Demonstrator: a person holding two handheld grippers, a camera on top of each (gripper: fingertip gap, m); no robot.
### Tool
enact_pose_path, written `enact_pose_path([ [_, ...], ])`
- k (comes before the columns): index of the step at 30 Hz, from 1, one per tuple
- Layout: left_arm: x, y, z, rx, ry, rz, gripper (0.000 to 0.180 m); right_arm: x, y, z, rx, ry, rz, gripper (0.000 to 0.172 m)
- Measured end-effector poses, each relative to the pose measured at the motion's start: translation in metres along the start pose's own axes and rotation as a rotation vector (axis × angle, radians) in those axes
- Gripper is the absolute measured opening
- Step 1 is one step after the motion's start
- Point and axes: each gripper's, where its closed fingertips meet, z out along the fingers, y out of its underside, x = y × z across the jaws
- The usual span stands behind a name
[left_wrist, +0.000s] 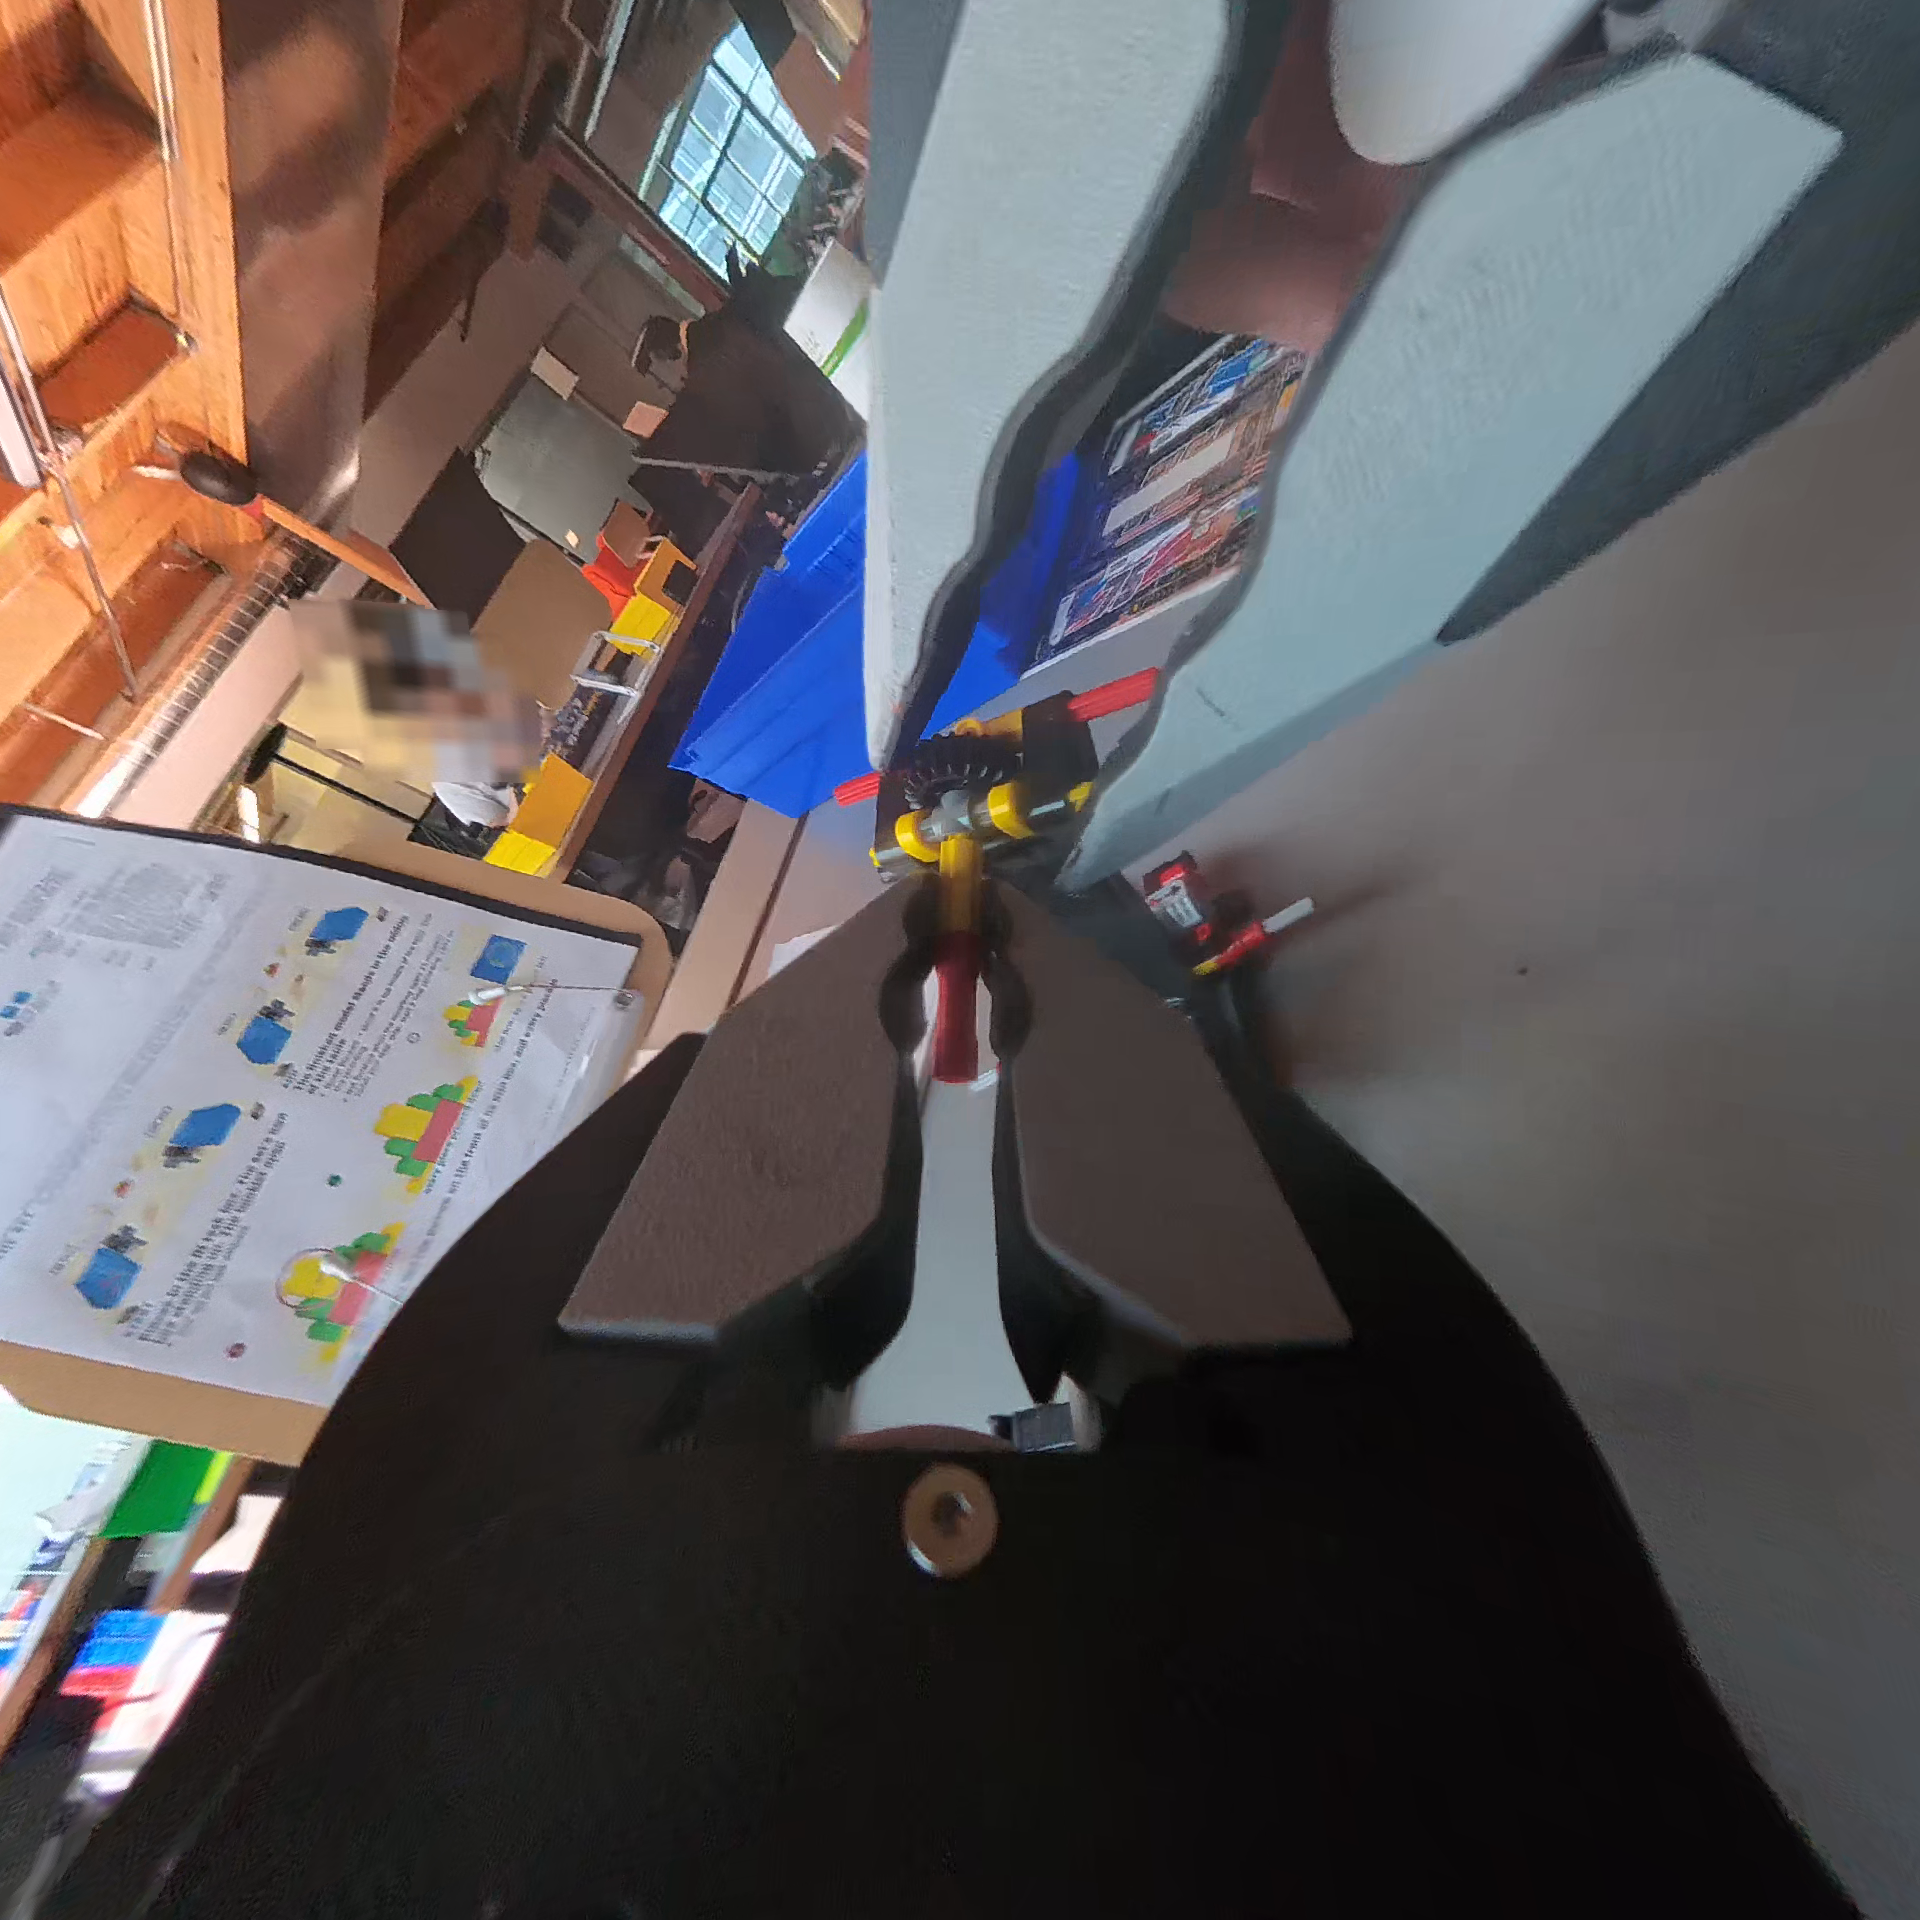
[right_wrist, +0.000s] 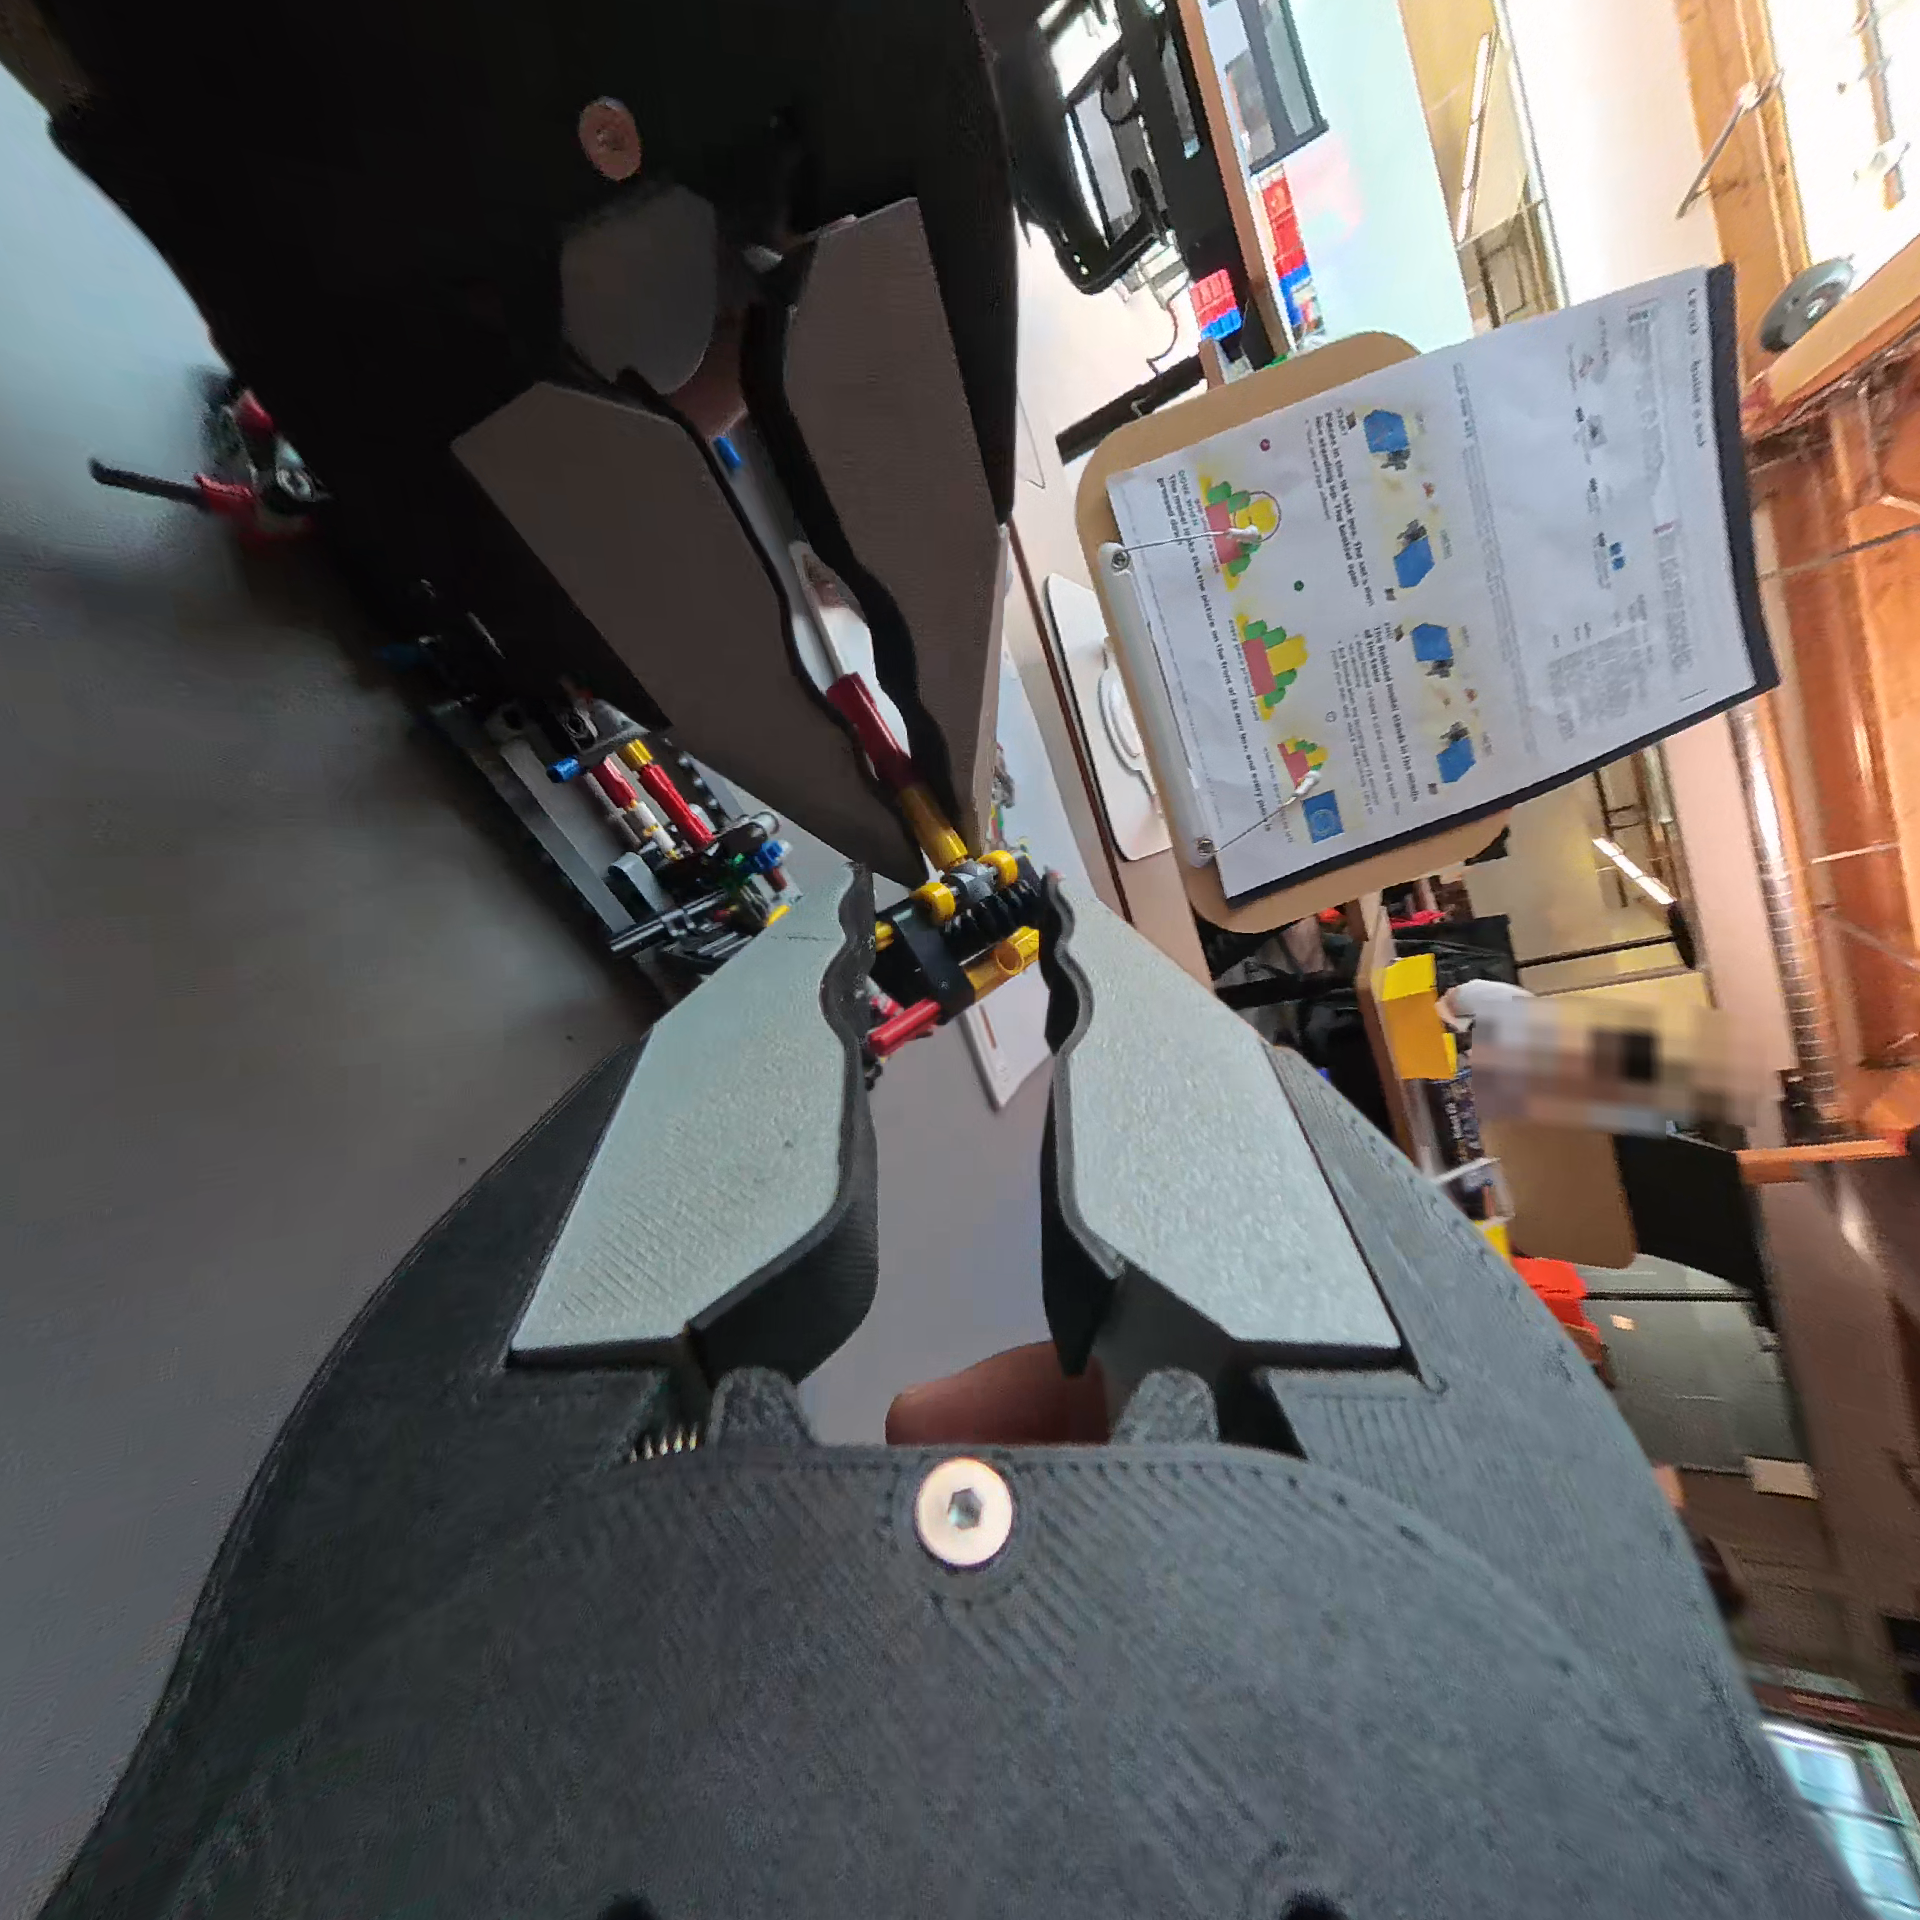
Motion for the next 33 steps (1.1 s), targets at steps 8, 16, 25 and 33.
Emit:
enact_pose_path([
  [8,0.009,-0.013,0.001,-0.013,0.2,-0.376,0.003,-0.001,0.008,-0.002,-0.082,0.094,-0.443,0.018],
  [16,-0.004,-0.04,-0.001,0.091,0.239,-0.517,0.003,0.02,0.003,-0.021,0.009,0.225,-0.37,0.014],
  [25,-0.001,-0.049,0.002,0.178,0.358,-0.765,0.005,0.018,0.01,-0.03,0.164,0.242,-0.235,0.001],
  [33,-0.001,-0.042,0.019,0.015,0.209,-0.612,0.004,0.027,0.027,-0.022,0.19,0.352,-0.041,0.013],
])
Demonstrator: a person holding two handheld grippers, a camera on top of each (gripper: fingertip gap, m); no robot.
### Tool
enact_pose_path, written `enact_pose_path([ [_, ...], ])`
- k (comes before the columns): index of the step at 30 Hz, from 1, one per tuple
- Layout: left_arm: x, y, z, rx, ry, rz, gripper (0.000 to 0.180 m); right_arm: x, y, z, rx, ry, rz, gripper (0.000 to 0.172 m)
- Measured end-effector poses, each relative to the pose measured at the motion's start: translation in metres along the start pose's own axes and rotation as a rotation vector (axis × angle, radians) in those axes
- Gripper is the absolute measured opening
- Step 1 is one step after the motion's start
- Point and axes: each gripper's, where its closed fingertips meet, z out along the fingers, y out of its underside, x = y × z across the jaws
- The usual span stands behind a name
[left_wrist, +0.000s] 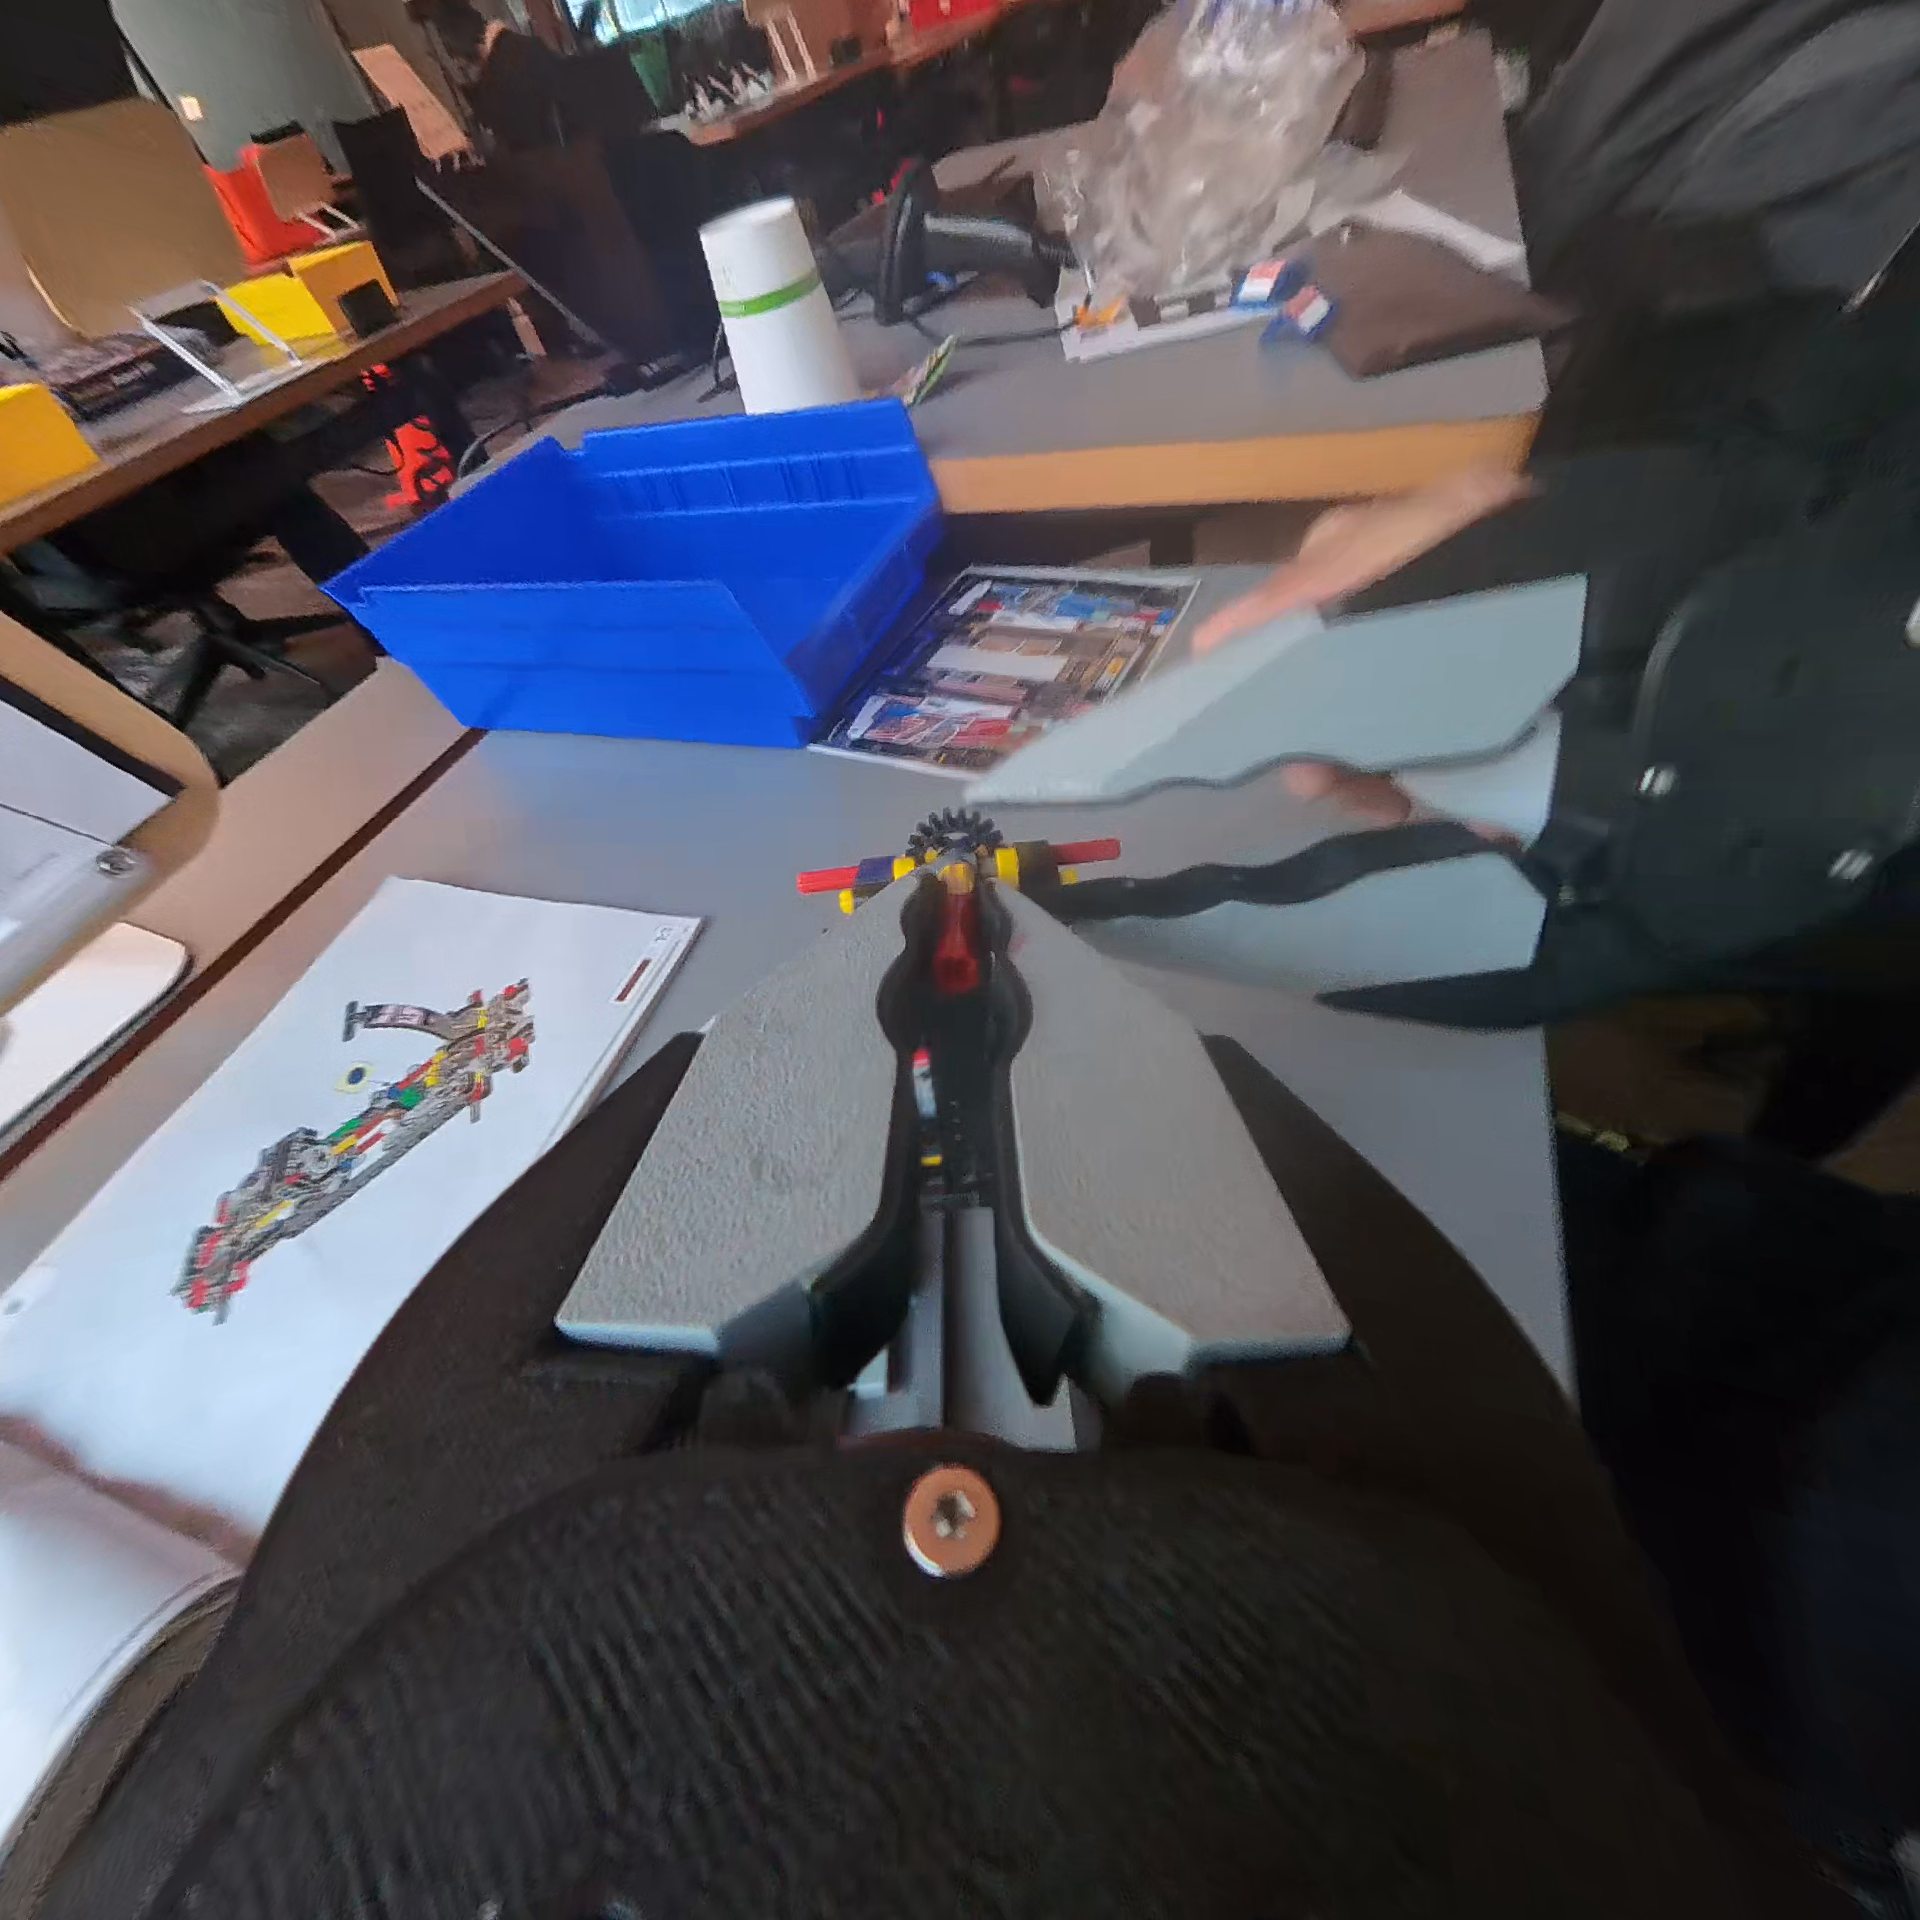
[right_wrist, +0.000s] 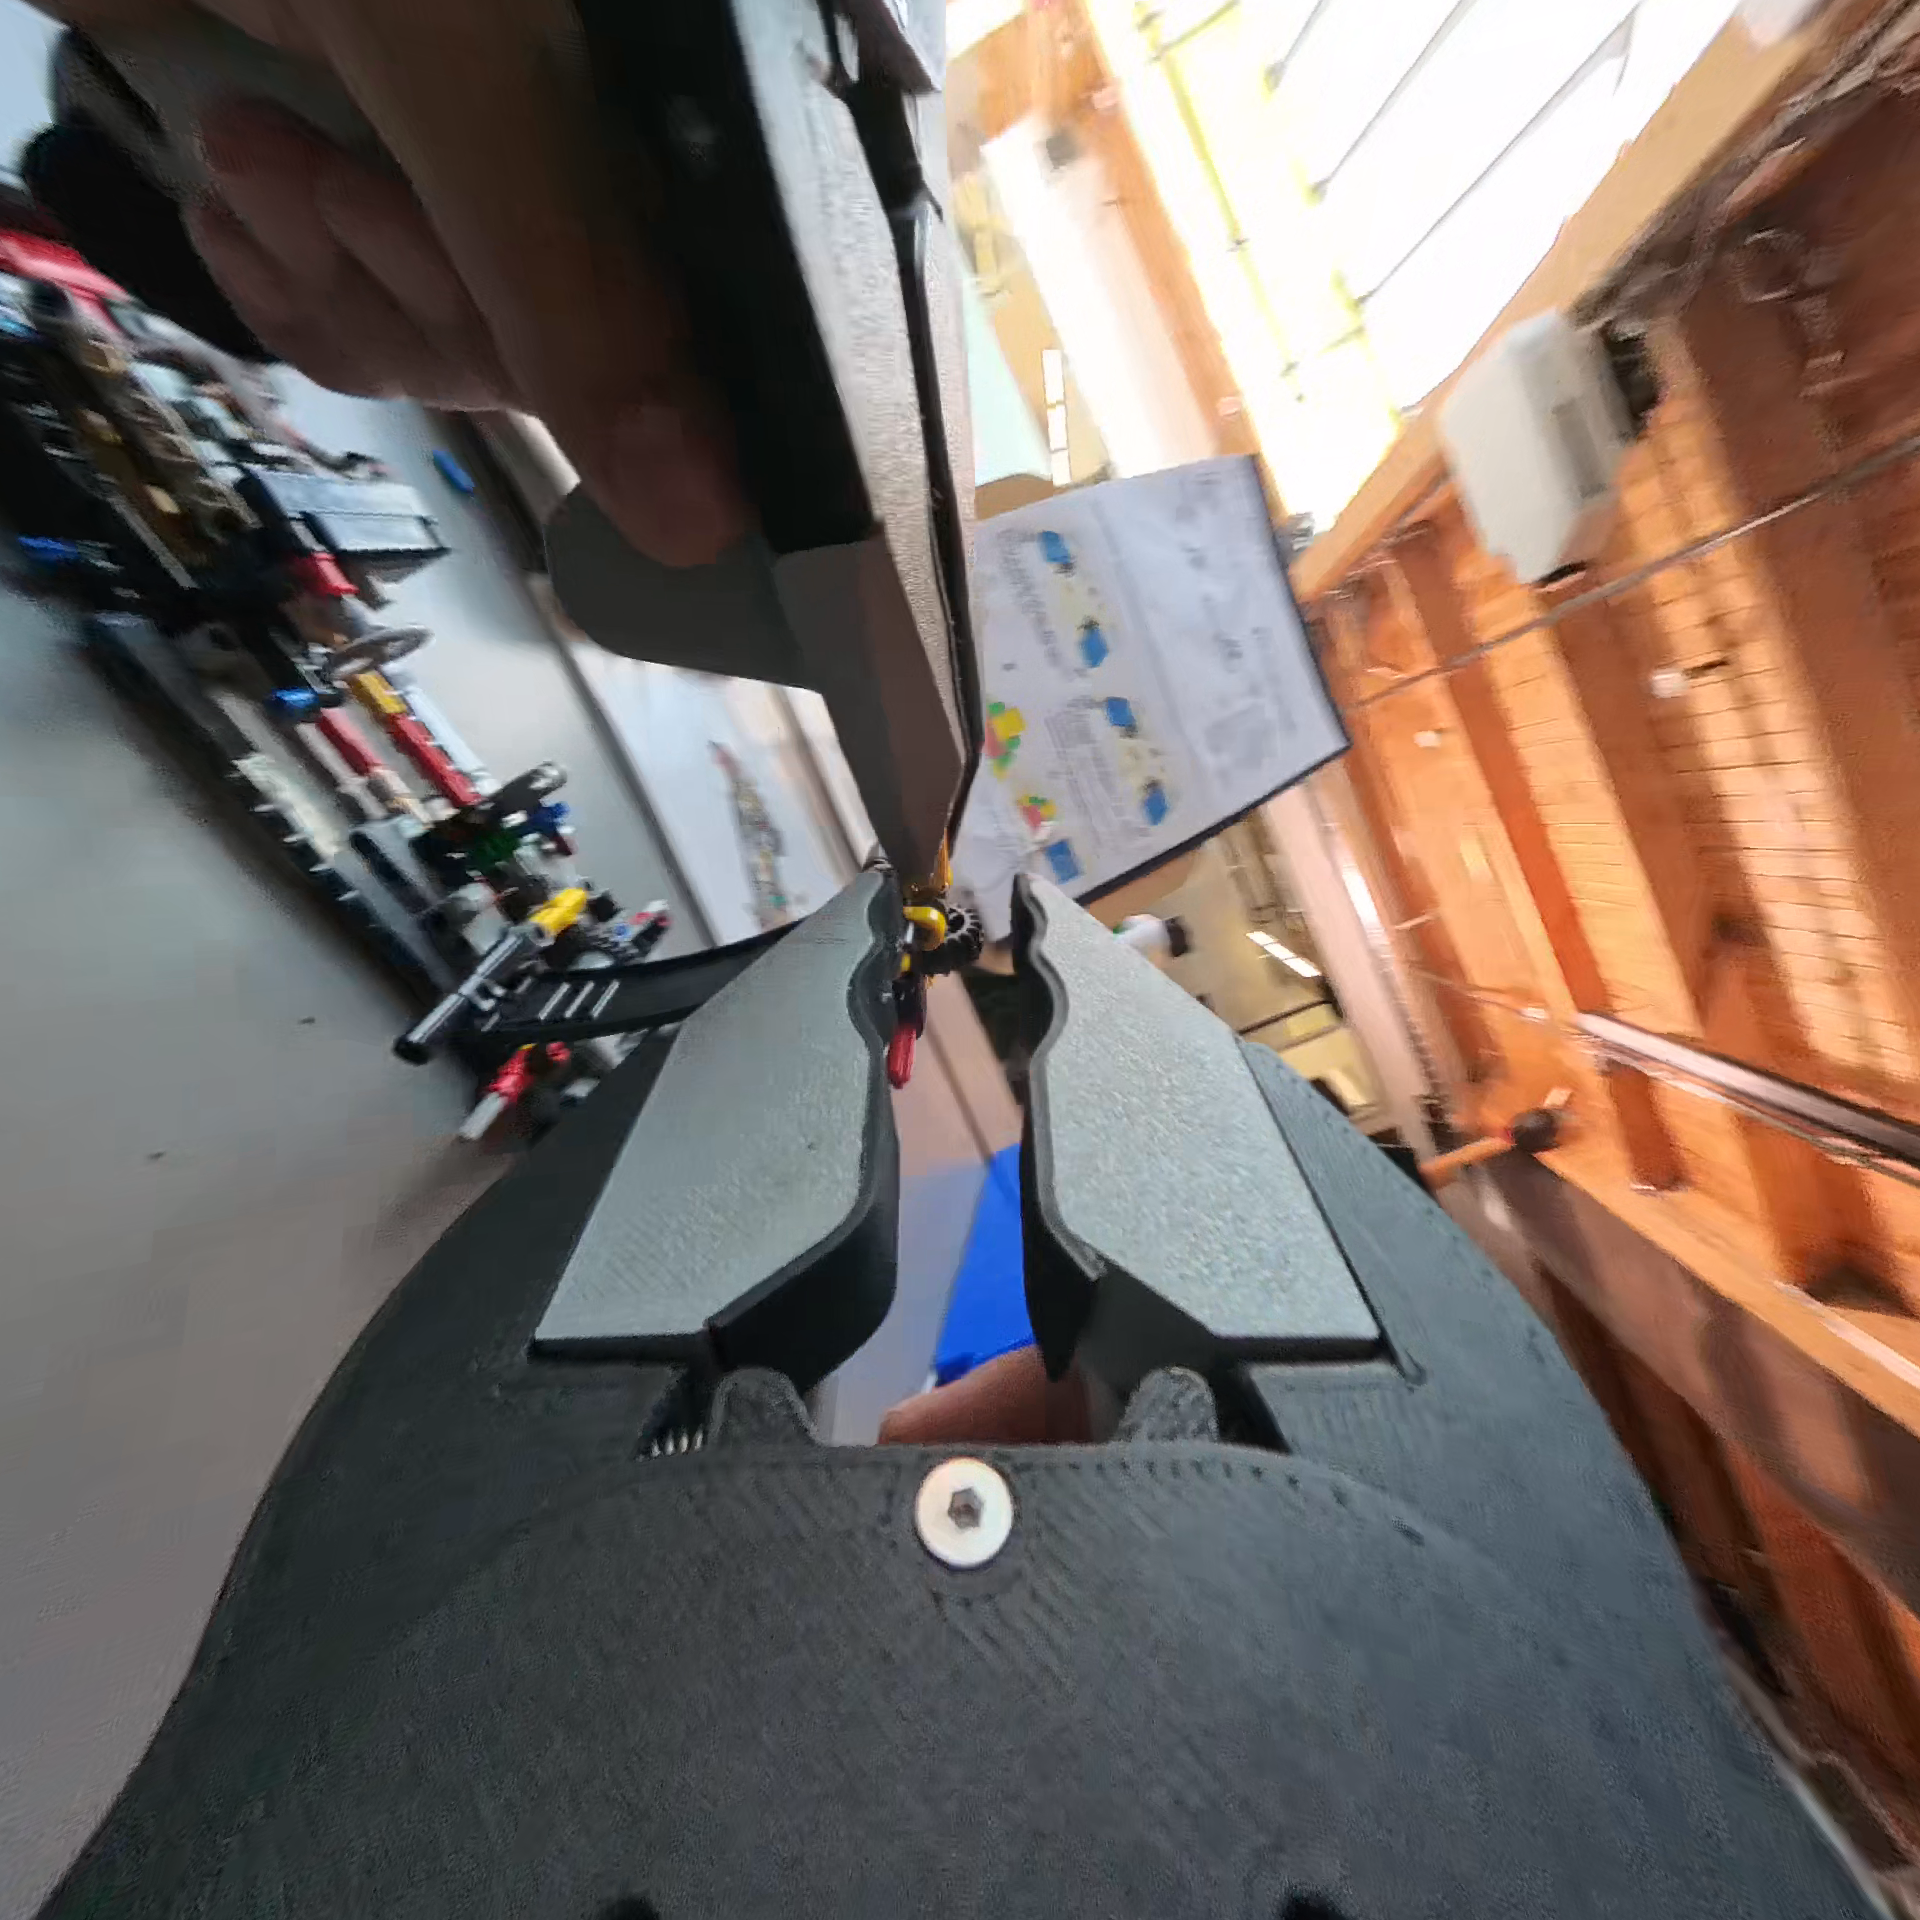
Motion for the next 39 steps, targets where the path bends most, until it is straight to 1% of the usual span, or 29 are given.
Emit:
enact_pose_path([
  [1,0.001,-0.006,-0.001,0.021,0.015,-0.043,0.004,0.003,-0.002,-0.002,0.016,0.044,-0.018,0.008],
  [3,0.007,-0.015,-0.001,0.061,0.06,-0.131,0.004,0.007,-0.004,-0.005,0.025,0.105,-0.049,0.009],
  [5,0.01,-0.02,-0.001,0.09,0.096,-0.204,0.004,0.013,-0.004,-0.008,0.023,0.158,-0.045,0.004],
  [7,0.013,-0.023,-0.001,0.125,0.151,-0.304,0.005,0.017,-0.006,-0.01,0.038,0.157,0.01,0.004],
  [10,0.014,-0.023,-0.001,0.158,0.219,-0.431,0.004,0.016,-0.007,-0.011,0.057,0.113,0.089,0.011],
  [12,0.018,-0.023,0.001,0.169,0.257,-0.496,0.004,0.015,-0.004,-0.008,0.038,0.112,0.074,0.017],
  [14,0.022,-0.024,0.003,0.184,0.31,-0.587,0.005,0.015,-0.002,-0.005,0.018,0.123,0.045,0.014],
  [15,0.021,-0.023,0.003,0.191,0.32,-0.605,0.005,0.014,-0.001,-0.005,0.009,0.119,0.037,0.013],
  [18,0.019,-0.024,-0.002,0.21,0.316,-0.553,0.008,0.014,-0.004,-0.006,0.037,0.081,0.116,0.006],
  [19,0.018,-0.027,-0.008,0.231,0.316,-0.517,0.02,0.017,-0.003,-0.006,0.047,0.076,0.161,0.005],
  [20,0.015,-0.026,-0.012,0.221,0.295,-0.473,0.023,0.02,-0.002,-0.007,0.061,0.064,0.211,0.005],
  [23,0.003,-0.016,-0.017,0.143,0.225,-0.318,0.042,0.031,-0.003,-0.012,0.16,0.023,0.394,0.005],
  [25,-0.003,-0.014,-0.017,0.123,0.204,-0.264,0.047,0.032,-0.005,-0.012,0.224,-0.042,0.529,0.004],
  [27,-0.006,-0.016,-0.014,0.123,0.22,-0.217,0.047,0.033,-0.013,-0.014,0.326,-0.114,0.657,0.004],
  [29,0.0,-0.016,-0.011,0.102,0.289,-0.182,0.045,0.037,-0.023,-0.019,0.434,-0.147,0.736,0.004],
  [30,0.005,-0.018,-0.01,0.1,0.333,-0.168,0.044,0.039,-0.025,-0.021,0.462,-0.154,0.76,0.004],
  [32,0.016,-0.023,-0.009,0.113,0.407,-0.126,0.04,0.041,-0.029,-0.024,0.5,-0.178,0.788,0.004],
  [35,0.026,-0.028,-0.008,0.122,0.464,-0.079,0.033,0.039,-0.036,-0.029,0.542,-0.212,0.795,0.004],
  [37,0.031,-0.029,-0.008,0.132,0.491,-0.076,0.034,0.04,-0.038,-0.033,0.576,-0.215,0.794,0.004],
  [39,0.035,-0.032,-0.011,0.166,0.524,-0.082,0.03,0.042,-0.041,-0.038,0.613,-0.228,0.796,0.004],
])
